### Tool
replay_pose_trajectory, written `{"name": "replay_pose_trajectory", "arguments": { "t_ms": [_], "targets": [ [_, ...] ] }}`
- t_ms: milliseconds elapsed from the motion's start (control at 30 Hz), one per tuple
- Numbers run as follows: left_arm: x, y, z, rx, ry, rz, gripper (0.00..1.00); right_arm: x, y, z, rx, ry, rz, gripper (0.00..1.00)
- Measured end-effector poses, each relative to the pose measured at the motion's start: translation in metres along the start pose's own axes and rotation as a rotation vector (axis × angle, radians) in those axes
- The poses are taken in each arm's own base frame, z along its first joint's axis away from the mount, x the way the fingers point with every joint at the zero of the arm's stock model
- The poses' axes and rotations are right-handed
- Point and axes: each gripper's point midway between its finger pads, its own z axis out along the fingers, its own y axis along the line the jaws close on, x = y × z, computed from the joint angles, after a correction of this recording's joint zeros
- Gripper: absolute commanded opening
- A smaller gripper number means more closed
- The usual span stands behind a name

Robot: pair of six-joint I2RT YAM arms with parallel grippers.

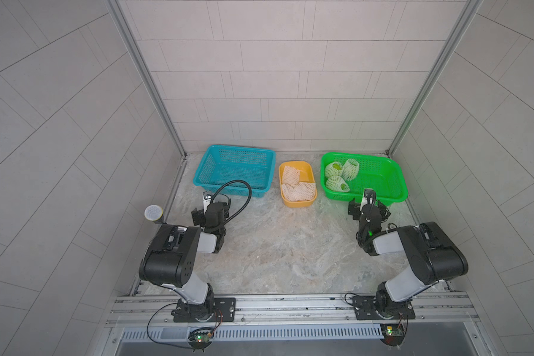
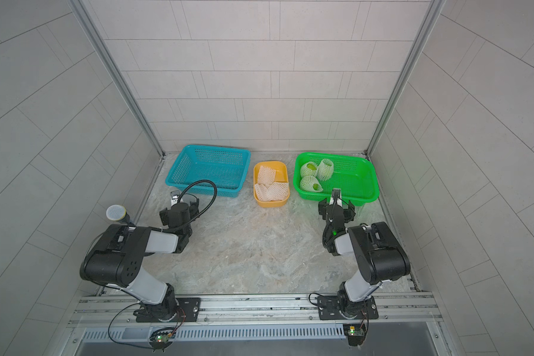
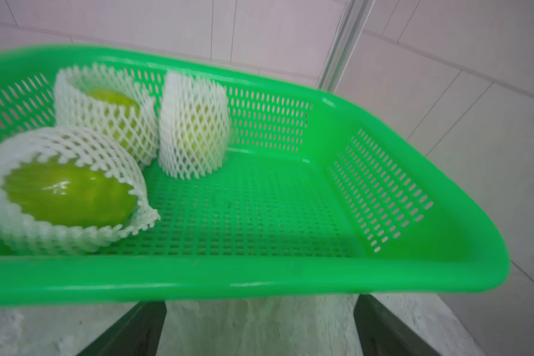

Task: Sleeve custard apples in foam nets
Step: Reset both arms

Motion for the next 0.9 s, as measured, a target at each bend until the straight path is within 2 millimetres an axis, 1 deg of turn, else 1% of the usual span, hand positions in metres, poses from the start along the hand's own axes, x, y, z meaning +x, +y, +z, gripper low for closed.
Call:
{"name": "replay_pose_trajectory", "arguments": {
  "t_ms": [133, 333, 900],
  "targets": [
    [-0.006, -0.002, 0.000, 0.006, -0.025, 0.000, 1.00, 0.001, 0.006, -0.003, -0.016, -0.001, -0.021, 1.00],
    [-0.012, -0.005, -0.002, 0.012, -0.051, 0.005, 1.00, 0.002, 0.006, -0.002, -0.015, 0.004, -0.025, 1.00],
    [-0.016, -0.005, -0.003, 0.008, -0.065, 0.000, 1.00, 0.005, 0.004, -0.001, -0.012, 0.017, -0.032, 1.00]
  ]
}}
